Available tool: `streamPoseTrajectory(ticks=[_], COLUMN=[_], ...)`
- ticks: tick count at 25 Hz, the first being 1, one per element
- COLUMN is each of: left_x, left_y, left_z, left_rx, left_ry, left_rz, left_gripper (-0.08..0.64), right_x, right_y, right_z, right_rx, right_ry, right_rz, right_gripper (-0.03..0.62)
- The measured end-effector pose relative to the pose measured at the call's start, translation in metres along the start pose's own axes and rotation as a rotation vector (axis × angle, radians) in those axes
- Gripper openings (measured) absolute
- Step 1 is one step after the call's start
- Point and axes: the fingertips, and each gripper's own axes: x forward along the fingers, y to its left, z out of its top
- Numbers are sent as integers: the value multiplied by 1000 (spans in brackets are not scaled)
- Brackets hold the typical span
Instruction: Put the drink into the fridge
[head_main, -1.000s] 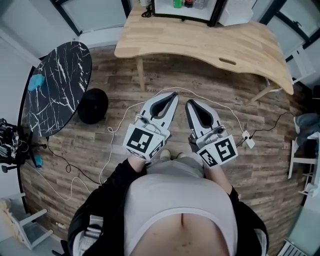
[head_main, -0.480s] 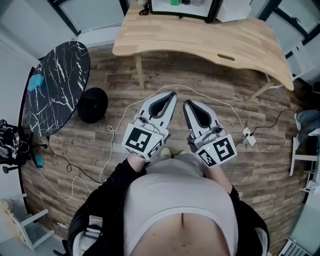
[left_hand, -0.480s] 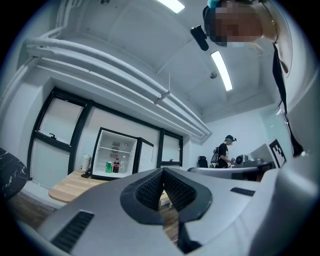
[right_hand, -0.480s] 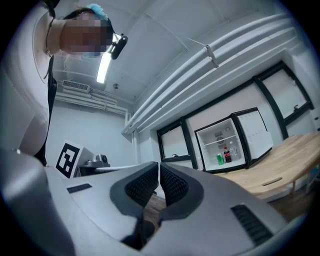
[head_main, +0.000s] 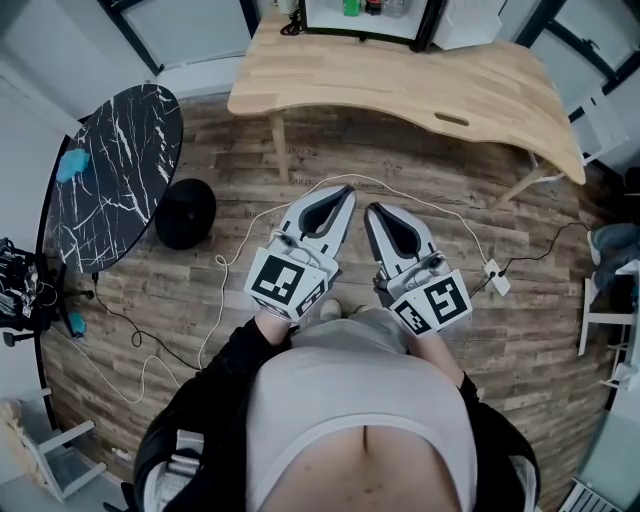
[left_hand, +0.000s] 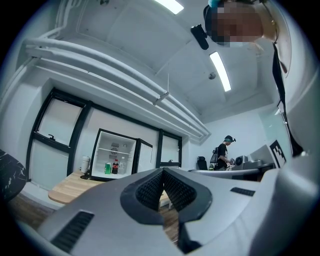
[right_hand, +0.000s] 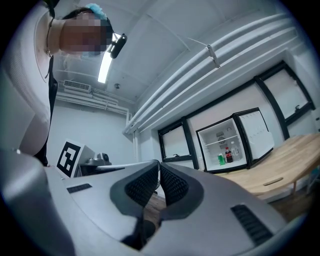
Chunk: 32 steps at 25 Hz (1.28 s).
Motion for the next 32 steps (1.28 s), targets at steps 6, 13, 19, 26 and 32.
streamPoseTrajectory(ticks=[6,13,19,26,32], left_x=[0,-5,-8,-10,-10], left_y=[-2,-5,-7,-7,-8], left_z=[1,3,2,4,5], left_rx=[3,0,5,9,8], left_ry=[2,-7,-2,-5,-11], left_rz=[-2,-4,-7,-12,-16], left_gripper=[6,6,6,6,6], right_x=[-1,-4,-6,-7,-7], right_y=[1,5,8,10,12], right_z=[1,0,1,4,5], right_rx=[-18,-31,-51,-71,-78], right_ry=[1,2,-3,-16,-14], right_rz=[1,-2,-9,-19,-18], right_gripper=[32,32,32,32,32])
